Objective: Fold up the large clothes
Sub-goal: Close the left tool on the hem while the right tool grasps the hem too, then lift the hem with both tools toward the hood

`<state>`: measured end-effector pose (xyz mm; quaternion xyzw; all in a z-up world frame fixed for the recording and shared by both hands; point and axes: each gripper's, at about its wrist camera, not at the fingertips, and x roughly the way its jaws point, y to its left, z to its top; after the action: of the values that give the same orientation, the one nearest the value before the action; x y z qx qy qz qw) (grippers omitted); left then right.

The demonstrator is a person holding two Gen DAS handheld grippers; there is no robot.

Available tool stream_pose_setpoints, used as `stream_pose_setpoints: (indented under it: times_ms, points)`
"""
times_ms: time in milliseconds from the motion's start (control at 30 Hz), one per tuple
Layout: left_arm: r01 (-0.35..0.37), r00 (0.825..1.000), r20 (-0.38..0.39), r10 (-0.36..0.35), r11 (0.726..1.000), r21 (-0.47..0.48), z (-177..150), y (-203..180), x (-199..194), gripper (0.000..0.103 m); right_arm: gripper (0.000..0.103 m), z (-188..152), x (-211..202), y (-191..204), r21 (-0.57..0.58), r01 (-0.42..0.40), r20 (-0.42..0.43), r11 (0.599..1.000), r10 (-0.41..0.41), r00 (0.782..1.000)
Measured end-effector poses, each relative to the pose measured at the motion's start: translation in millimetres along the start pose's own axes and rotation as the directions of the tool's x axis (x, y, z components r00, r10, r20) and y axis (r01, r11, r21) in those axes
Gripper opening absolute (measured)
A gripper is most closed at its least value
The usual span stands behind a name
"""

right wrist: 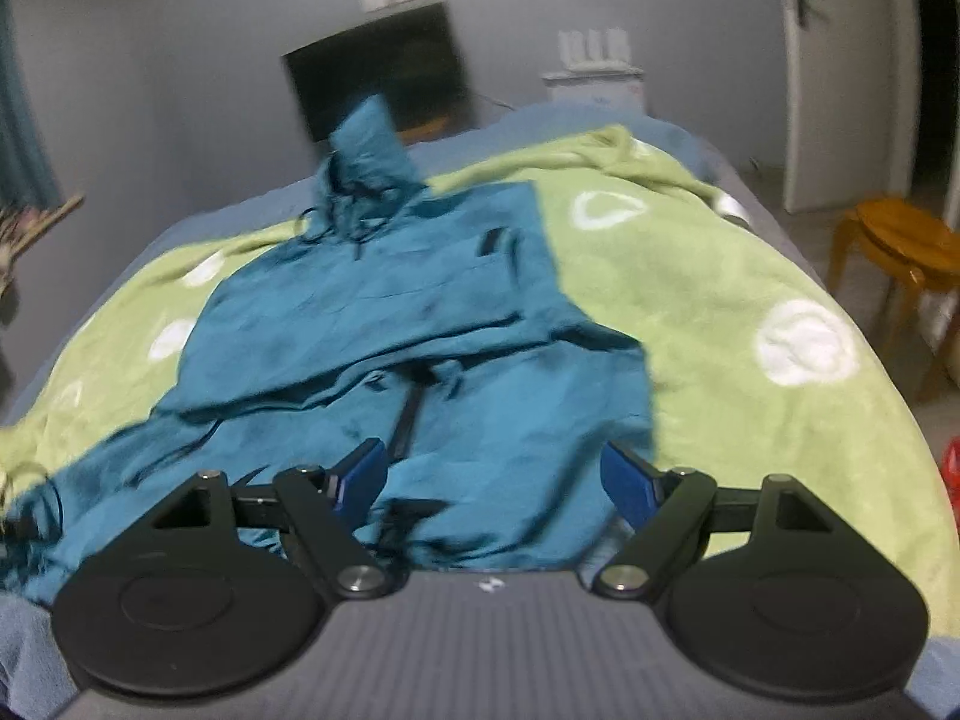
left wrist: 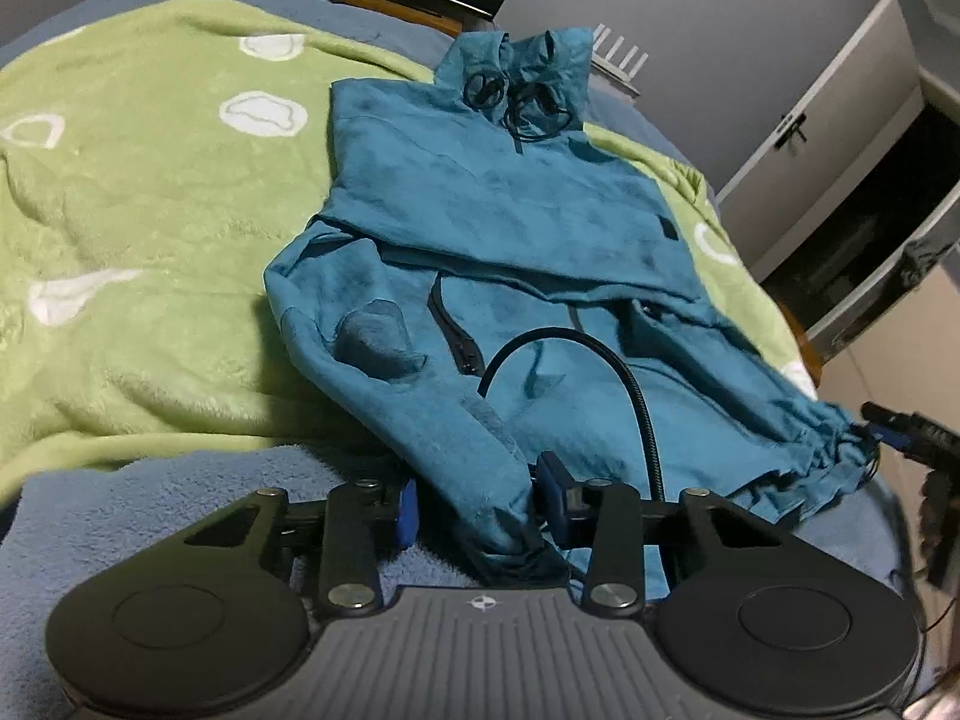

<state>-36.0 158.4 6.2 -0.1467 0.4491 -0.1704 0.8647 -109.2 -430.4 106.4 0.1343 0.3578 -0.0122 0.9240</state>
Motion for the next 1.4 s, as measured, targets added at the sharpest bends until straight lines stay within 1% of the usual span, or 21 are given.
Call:
stream_pose_setpoints:
  times_ms: [67,133,200,233,267,333,367,400,467,500,567,600,633,700,767,933,1033,1133,1267,1300,1400]
  points:
    - [-0.003,1.000,0.002,0.003,1.000,0.003,-1,-1,1,0.040,0.079,-1,2,-11,0.041,-0.011,-0.035,0.999,0.012,0.999]
    - [-0.005,1.000,0.000,0.005,1.000,0.007,-2,-3,2,0.039,0.079,-4,6,-20,0.111,-0.067,-0.073,0.992,0.076,0.994]
    - [-0.009,1.000,-0.004,0.009,1.000,0.020,-2,-4,2,0.040,0.079,-7,15,-27,0.193,-0.129,-0.101,0.973,0.150,0.983]
    - [-0.015,1.000,-0.003,0.015,0.999,0.028,-1,-5,3,0.043,0.079,-8,18,-27,0.206,-0.138,-0.098,0.969,0.161,0.982]
    - [-0.029,1.000,-0.003,0.029,0.999,0.034,-1,-6,4,0.048,0.078,-8,22,-24,0.197,-0.139,-0.093,0.971,0.159,0.983]
    - [-0.073,0.997,0.004,0.073,0.995,0.061,1,-11,8,0.056,0.064,-7,27,-15,0.150,-0.134,-0.076,0.980,0.146,0.986]
    - [-0.094,0.996,0.005,0.094,0.992,0.079,2,-15,10,0.056,0.056,-5,30,-10,0.126,-0.133,-0.073,0.983,0.143,0.987]
    - [-0.088,0.996,0.000,0.088,0.992,0.088,3,-16,11,0.055,0.049,-5,33,-7,0.106,-0.137,-0.071,0.985,0.145,0.987]
    - [-0.071,0.997,-0.016,0.073,0.993,0.098,5,-20,14,0.053,0.038,-3,37,-2,0.063,-0.128,-0.068,0.990,0.133,0.989]
    - [-0.088,0.996,-0.016,0.090,0.989,0.121,6,-23,15,0.051,0.034,-1,38,-1,0.056,-0.132,-0.063,0.990,0.136,0.989]
    - [-0.069,0.997,-0.023,0.073,0.989,0.134,8,-23,17,0.037,0.026,3,39,-3,0.045,-0.141,-0.052,0.989,0.143,0.988]
    - [-0.060,0.998,-0.019,0.062,0.992,0.107,11,-20,17,0.032,0.025,4,39,-4,0.043,-0.149,-0.044,0.988,0.151,0.988]
    - [-0.045,0.999,-0.010,0.046,0.996,0.076,15,-16,16,0.023,0.024,7,39,-5,0.044,-0.160,-0.034,0.986,0.161,0.986]
    - [-0.011,1.000,0.016,0.011,1.000,0.027,27,-9,14,0.021,0.023,14,39,-5,0.050,-0.184,-0.012,0.982,0.184,0.983]
    - [0.004,0.999,0.047,-0.005,1.000,0.010,43,-7,13,0.019,0.022,24,42,-4,0.055,-0.214,0.008,0.975,0.214,0.977]
    - [0.037,0.991,0.128,-0.038,0.999,0.008,96,-5,17,0.018,0.022,61,58,2,0.066,-0.276,0.073,0.959,0.271,0.960]
    - [0.057,0.984,0.172,-0.053,0.998,-0.015,133,2,28,0.018,0.019,89,76,6,0.067,-0.293,0.110,0.954,0.285,0.952]
    - [0.077,0.977,0.204,-0.065,0.996,-0.049,171,10,48,0.018,0.019,118,100,11,0.065,-0.301,0.130,0.951,0.291,0.948]
    - [0.040,0.975,0.221,-0.029,0.998,-0.048,214,18,81,0.018,0.018,157,139,21,0.064,-0.290,0.152,0.955,0.278,0.949]
    - [0.027,0.975,0.222,-0.014,0.998,-0.055,227,19,92,0.018,0.018,167,150,23,0.069,-0.284,0.156,0.956,0.271,0.950]
    - [0.020,0.974,0.227,0.002,0.996,-0.092,260,28,119,0.018,0.018,203,184,31,0.072,-0.256,0.169,0.964,0.241,0.956]
